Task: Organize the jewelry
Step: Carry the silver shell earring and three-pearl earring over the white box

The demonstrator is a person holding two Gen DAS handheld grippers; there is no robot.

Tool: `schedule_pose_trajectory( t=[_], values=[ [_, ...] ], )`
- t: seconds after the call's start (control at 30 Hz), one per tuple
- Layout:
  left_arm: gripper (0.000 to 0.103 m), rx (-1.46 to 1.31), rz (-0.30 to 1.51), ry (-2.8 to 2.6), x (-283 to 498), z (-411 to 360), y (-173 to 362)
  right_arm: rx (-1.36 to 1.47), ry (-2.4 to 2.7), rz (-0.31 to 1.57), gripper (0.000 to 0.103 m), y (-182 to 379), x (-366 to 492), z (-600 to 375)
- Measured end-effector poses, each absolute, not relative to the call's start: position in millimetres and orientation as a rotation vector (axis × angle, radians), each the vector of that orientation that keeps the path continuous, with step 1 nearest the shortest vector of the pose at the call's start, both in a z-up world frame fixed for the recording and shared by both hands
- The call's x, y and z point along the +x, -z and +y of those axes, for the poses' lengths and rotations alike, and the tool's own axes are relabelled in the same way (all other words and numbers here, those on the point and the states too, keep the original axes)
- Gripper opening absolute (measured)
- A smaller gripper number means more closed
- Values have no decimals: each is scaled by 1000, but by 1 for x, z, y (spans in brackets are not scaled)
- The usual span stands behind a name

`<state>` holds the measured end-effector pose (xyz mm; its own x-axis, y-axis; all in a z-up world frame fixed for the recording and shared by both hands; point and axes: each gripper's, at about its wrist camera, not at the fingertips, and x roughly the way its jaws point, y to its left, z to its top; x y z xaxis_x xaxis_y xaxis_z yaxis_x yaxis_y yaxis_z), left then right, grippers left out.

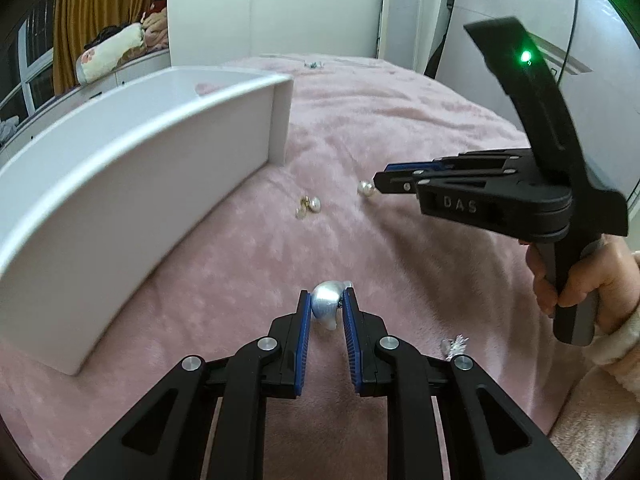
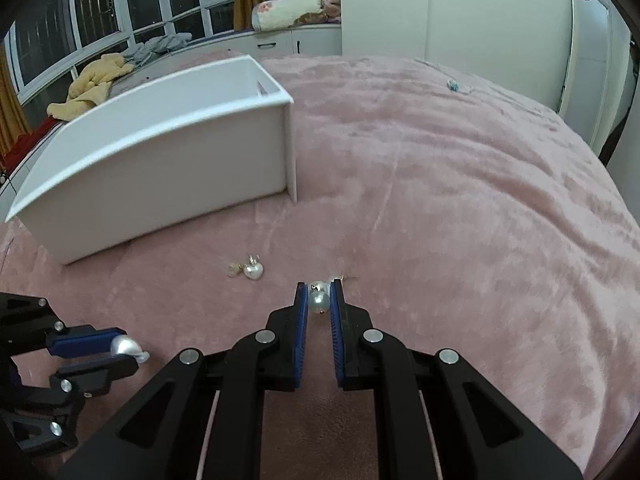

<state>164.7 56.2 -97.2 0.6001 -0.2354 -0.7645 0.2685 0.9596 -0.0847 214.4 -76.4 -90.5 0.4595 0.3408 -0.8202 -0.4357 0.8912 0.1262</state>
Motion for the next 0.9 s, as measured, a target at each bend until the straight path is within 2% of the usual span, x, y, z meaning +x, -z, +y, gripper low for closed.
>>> schedule_pose_trajectory(
  t=[0.5,0.9],
  values=[
    [21,14,722,276,160,84,12,-81,-536,827,12,5,230,-62],
    [21,15,648,171,176,142,-49,-134,-636,707,12,-62,259,1]
  ],
)
